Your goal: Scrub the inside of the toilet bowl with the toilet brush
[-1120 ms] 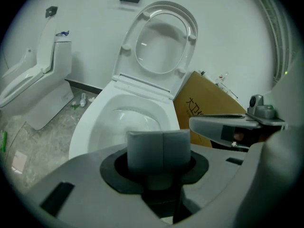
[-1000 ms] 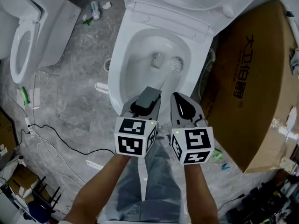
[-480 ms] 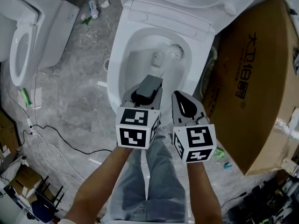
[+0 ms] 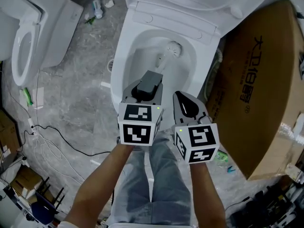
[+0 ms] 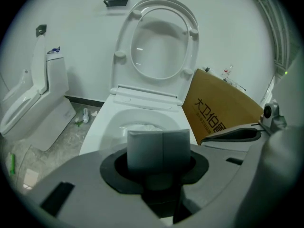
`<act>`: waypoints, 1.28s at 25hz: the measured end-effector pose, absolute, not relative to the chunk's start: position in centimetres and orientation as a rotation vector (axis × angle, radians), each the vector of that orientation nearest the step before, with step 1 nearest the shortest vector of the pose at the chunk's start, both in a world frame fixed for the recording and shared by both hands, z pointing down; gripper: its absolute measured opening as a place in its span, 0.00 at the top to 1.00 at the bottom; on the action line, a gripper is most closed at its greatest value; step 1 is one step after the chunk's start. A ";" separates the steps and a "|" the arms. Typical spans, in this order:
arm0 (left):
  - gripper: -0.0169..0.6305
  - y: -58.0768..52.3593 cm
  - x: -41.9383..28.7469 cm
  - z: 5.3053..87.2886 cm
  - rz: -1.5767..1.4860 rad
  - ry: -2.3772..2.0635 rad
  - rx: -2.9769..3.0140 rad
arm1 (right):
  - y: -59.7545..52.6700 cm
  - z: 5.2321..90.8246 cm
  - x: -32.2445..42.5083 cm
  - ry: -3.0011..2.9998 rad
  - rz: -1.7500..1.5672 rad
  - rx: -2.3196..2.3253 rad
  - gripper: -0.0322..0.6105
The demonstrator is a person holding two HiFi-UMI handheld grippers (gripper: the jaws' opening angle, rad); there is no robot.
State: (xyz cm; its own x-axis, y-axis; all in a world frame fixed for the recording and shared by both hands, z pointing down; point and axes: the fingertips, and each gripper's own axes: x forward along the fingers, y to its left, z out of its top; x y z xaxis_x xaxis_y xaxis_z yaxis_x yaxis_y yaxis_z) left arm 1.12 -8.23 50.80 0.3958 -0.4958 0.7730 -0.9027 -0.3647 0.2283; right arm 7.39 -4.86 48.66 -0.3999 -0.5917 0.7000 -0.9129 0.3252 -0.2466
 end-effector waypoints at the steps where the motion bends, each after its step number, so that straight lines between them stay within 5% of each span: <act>1: 0.73 -8.4 0.8 50.7 0.807 -1.204 2.001 | -4.9 48.6 7.3 -2.105 0.870 1.319 0.95; 32: 0.73 -6.1 -7.7 48.7 1.021 -1.350 1.829 | -4.0 46.1 4.0 -2.118 0.870 1.257 0.95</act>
State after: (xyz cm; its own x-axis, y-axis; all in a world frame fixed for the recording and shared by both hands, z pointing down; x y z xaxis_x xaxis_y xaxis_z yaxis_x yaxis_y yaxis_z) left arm -7.69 -6.11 48.74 0.1711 -0.4667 0.8677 -0.9620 -0.2692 0.0450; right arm 4.03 -4.01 46.07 -0.4315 -0.5591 0.7079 -0.8953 0.3617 -0.2600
